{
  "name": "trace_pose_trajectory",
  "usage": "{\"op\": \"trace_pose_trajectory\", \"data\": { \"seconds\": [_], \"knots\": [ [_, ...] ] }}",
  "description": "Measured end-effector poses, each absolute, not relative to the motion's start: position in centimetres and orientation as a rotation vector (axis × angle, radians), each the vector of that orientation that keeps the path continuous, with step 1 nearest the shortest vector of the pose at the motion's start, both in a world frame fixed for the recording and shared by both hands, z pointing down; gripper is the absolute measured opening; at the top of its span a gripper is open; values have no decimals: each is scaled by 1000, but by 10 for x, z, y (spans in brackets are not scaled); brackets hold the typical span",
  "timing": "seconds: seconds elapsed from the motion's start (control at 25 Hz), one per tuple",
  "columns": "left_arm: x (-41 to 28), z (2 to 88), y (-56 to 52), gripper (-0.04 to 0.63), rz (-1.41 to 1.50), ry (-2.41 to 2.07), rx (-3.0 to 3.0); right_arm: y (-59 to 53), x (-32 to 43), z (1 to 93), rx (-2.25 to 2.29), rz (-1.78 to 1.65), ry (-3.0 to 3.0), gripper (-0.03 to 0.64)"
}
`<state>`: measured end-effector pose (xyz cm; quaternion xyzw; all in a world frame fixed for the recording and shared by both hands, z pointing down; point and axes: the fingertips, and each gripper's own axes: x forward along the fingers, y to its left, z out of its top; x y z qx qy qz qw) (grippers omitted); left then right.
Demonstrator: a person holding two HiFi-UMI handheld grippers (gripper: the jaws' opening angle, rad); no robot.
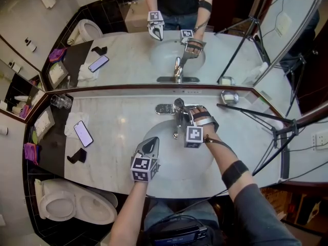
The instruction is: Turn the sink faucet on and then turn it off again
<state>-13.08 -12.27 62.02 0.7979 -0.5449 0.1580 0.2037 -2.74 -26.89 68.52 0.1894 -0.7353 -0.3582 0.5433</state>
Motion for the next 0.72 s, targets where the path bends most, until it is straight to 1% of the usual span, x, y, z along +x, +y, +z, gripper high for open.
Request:
{"op": "trace_pose_trajectory", "data": {
  "seconds": [0.4, 0.72],
  "knots": [
    [-136, 623, -118, 0, 431, -1532, 2212, -248, -17, 704, 449, -837, -1727, 166],
    [-137, 625, -115, 0, 432, -1527, 2200, -252, -16, 706, 484, -838, -1728, 166]
  ]
}}
